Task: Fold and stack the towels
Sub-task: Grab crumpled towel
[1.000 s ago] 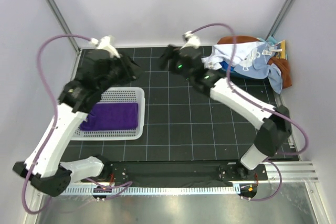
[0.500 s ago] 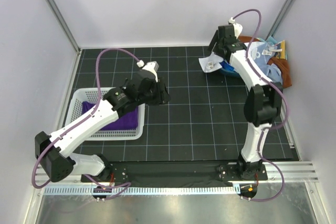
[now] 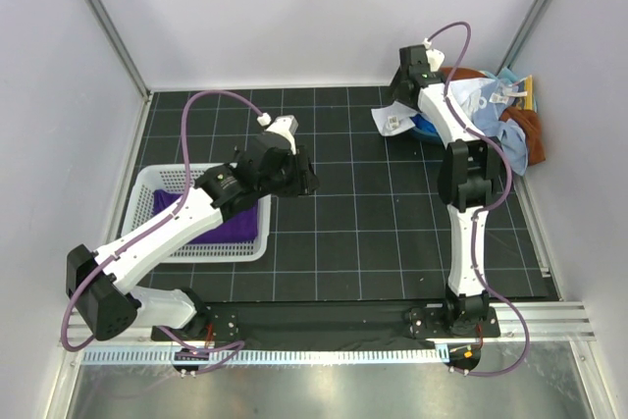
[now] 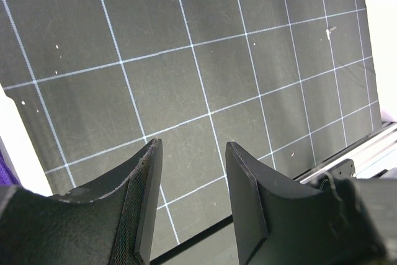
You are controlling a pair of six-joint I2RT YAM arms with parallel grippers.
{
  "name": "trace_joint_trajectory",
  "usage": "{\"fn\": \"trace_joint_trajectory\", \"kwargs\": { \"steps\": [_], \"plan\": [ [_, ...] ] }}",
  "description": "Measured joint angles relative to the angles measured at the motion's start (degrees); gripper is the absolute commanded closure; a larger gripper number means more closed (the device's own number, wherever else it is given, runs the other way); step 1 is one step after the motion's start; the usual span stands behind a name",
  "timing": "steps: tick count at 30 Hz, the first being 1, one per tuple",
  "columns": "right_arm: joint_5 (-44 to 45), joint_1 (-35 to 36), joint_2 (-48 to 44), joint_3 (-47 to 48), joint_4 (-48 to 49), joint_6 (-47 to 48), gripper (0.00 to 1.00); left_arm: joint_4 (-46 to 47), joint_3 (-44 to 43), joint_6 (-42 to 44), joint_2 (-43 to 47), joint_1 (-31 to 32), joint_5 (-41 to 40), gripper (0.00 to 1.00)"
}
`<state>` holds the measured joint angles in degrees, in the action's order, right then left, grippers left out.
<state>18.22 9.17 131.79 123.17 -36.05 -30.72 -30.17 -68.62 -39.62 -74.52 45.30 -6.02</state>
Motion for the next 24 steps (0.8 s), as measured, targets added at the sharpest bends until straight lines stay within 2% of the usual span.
{"fn": "trace_joint_trajectory", "kwargs": {
  "steps": [5, 10, 13, 14, 15, 16, 17, 20, 24],
  "plan": [
    [1.6, 0.0, -2.6, -7.1, 1.2, -0.7, 0.33, 0.2, 0.0, 0.3, 0.0, 0.0, 0.0, 0.51],
    [2.8, 0.0, -2.9, -8.4, 1.4, -0.6, 0.33, 0.9, 0.0, 0.9, -0.8, 0.0, 0.0, 0.51],
    [3.1, 0.0, -2.9, -8.4, 1.4, -0.5, 0.44, 1.0, 0.0, 0.9, -1.3, 0.0, 0.0, 0.51],
    [3.1, 0.0, -2.9, -8.4, 1.4, -0.5, 0.56, 1.1, 0.0, 0.9, -1.4, 0.0, 0.0, 0.51],
    [3.1, 0.0, -2.9, -8.4, 1.4, -0.3, 0.61, 1.1, 0.0, 0.9, -1.6, 0.0, 0.0, 0.51],
    [3.1, 0.0, -2.9, -8.4, 1.5, -0.7, 0.72, 1.2, 0.0, 0.9, -1.6, 0.0, 0.0, 0.51],
    [3.0, 0.0, -2.9, -8.4, 1.7, -0.6, 0.77, 1.2, 0.0, 0.9, -1.6, 0.0, 0.0, 0.51],
    [3.1, 0.0, -2.9, -8.2, 2.0, -1.1, 0.88, 1.2, 0.0, 1.0, -1.6, 0.0, -0.2, 0.51],
    [3.6, 0.0, -3.2, -8.2, 2.0, -1.1, 0.97, 1.2, 0.0, 1.1, -1.6, 0.0, -0.5, 0.51]
  ]
}}
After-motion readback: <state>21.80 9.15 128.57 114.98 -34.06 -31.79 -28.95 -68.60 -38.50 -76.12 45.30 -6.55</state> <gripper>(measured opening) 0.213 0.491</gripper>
